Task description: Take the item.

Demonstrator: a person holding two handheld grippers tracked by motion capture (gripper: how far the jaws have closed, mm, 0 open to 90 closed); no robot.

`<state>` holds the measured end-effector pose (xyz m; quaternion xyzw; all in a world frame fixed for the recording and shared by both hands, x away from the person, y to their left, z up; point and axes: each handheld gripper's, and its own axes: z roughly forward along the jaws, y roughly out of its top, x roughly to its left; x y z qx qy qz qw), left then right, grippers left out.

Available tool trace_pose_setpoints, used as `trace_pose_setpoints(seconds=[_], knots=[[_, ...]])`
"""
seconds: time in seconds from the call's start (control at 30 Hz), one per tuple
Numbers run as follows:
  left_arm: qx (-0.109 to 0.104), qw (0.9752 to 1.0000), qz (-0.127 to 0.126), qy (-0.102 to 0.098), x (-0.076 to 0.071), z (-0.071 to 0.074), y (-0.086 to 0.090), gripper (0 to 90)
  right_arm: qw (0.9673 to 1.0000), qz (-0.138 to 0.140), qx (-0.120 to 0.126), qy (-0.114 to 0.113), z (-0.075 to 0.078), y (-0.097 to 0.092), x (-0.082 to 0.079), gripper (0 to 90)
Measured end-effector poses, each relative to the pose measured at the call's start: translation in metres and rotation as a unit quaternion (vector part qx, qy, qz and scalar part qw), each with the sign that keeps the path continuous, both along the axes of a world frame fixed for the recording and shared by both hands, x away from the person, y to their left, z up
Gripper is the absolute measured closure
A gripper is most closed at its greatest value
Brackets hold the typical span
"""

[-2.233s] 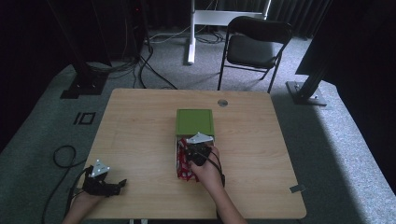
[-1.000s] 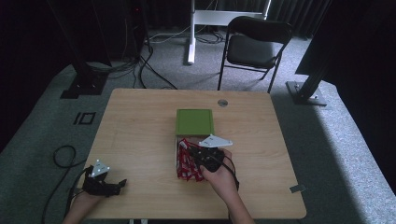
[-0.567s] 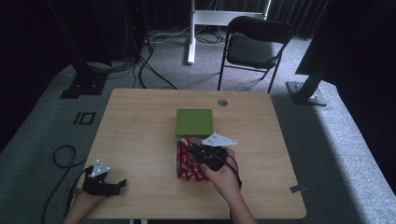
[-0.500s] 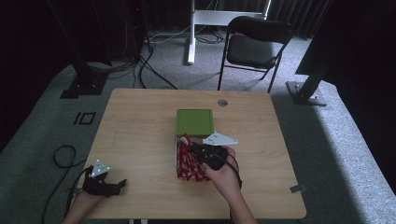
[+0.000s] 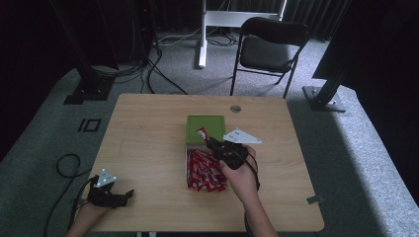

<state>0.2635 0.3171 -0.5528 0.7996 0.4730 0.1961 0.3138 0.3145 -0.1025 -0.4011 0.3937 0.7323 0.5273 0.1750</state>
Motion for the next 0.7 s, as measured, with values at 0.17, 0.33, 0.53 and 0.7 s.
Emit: trace_pose_setpoints(seconds=[0.17, 0.33, 0.53, 0.7], knots=[[0.000, 1.0000, 0.000, 0.000, 0.000, 0.000, 0.000, 1.4, 0.9994, -0.032, 0.009, -0.010, 0.005, -0.011, 0.005, 83.0], [0.000, 1.0000, 0.000, 0.000, 0.000, 0.000, 0.000, 1.4, 0.9977, -0.063, 0.012, -0.019, 0.008, -0.022, 0.010, 82.9], [0.000, 1.0000, 0.000, 0.001, 0.000, 0.000, 0.000, 1.4, 0.9940, -0.104, 0.007, -0.033, 0.008, -0.033, 0.016, 82.9], [0.000, 1.0000, 0.000, 0.000, 0.000, 0.000, 0.000, 1.4, 0.9893, -0.140, 0.025, -0.035, 0.002, -0.043, 0.020, 82.9]])
